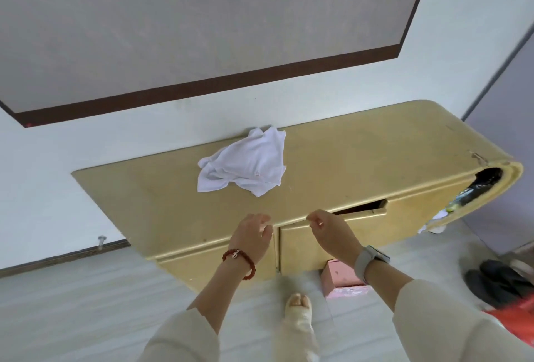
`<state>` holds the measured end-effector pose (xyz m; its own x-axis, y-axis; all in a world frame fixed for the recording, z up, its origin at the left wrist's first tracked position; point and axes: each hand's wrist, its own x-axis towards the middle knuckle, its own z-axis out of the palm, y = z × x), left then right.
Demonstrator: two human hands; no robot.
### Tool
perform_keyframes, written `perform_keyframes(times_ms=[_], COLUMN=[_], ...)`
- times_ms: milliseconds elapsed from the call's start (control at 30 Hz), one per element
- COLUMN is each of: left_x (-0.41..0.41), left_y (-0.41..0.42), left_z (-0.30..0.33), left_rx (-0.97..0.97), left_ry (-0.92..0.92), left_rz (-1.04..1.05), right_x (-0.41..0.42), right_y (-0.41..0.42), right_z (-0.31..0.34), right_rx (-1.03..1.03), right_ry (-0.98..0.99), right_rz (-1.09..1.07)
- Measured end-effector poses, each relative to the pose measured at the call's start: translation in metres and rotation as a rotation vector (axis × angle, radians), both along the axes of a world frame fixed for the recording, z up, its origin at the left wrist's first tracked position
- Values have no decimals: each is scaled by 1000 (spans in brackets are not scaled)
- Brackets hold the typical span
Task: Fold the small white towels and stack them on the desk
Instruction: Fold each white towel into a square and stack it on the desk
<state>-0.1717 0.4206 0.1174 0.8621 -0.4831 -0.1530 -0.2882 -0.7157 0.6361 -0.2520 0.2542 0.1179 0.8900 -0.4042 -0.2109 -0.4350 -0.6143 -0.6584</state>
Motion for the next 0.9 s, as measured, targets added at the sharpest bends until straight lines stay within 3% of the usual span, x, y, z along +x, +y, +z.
perform_keyframes(times_ms=[300,467,667,900], left_x=[148,192,209,225], left_y=[-63,-81,-93,-124], left_z=[-89,-113,-124,-100], left_rx=[219,244,234,51], left_ry=[-87,-151,-185,-406], left_rz=[95,60,41,86], right_x=[169,217,236,260], right_y=[-48,-50,-65,-111], right_z=[-87,-120,-126,-59], right_rx=[-94,-281,-235,-111], right_ry=[119,211,54,-247], right_rz=[145,314,348,279])
